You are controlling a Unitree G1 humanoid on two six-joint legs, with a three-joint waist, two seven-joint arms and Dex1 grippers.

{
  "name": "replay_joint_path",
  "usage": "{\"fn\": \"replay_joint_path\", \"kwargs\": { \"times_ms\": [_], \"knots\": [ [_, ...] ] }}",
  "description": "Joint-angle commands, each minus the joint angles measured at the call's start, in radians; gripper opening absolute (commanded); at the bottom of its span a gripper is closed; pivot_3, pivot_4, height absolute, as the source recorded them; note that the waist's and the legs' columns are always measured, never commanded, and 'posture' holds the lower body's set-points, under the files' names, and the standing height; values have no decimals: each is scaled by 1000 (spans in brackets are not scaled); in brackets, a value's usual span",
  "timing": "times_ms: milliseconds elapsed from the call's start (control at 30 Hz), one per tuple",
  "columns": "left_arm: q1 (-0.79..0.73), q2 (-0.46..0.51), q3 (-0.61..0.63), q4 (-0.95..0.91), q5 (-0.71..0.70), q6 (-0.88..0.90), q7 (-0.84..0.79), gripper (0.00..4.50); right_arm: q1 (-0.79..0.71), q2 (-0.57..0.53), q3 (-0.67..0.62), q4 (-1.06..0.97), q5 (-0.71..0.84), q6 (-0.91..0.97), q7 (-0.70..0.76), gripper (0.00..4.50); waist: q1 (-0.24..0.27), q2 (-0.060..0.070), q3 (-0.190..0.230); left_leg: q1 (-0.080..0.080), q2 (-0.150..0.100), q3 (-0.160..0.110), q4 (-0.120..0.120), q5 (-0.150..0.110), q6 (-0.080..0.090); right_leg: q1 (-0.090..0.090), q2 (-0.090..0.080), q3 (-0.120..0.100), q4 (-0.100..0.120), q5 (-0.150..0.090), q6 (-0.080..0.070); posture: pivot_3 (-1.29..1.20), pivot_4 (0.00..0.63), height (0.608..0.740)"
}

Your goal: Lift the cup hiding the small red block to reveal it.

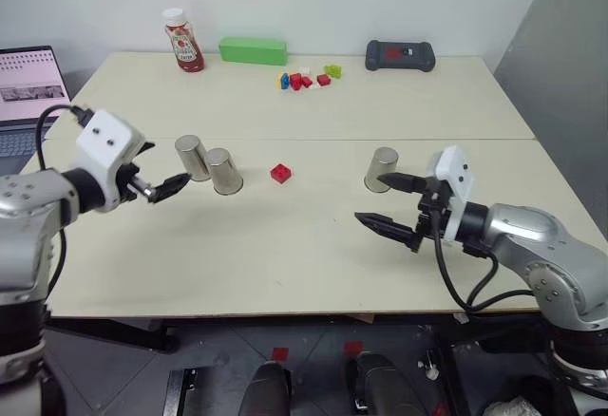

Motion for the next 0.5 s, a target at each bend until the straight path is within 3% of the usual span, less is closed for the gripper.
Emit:
{"fn": "replay_joint_path", "kwargs": {
  "times_ms": [33,200,500],
  "knots": [
    [61,30,86,-70,-60,-8,-61,4435,11,-50,-39,18,-8,-52,58,4500,3,0,0,1,0,0,0,0,0,0,0,0,0,0,0,0,150,740],
    [199,42,135,-149,-104,13,-120,4435,31,-102,-61,39,15,-27,85,4500,3,0,0,3,0,3,0,0,0,1,0,2,1,0,0,0,150,740],
    [223,23,152,-230,-228,57,-135,4435,31,-100,-57,44,23,-41,105,4500,3,0,0,3,1,3,0,0,0,1,0,3,1,0,0,0,150,740]
  ]
}}
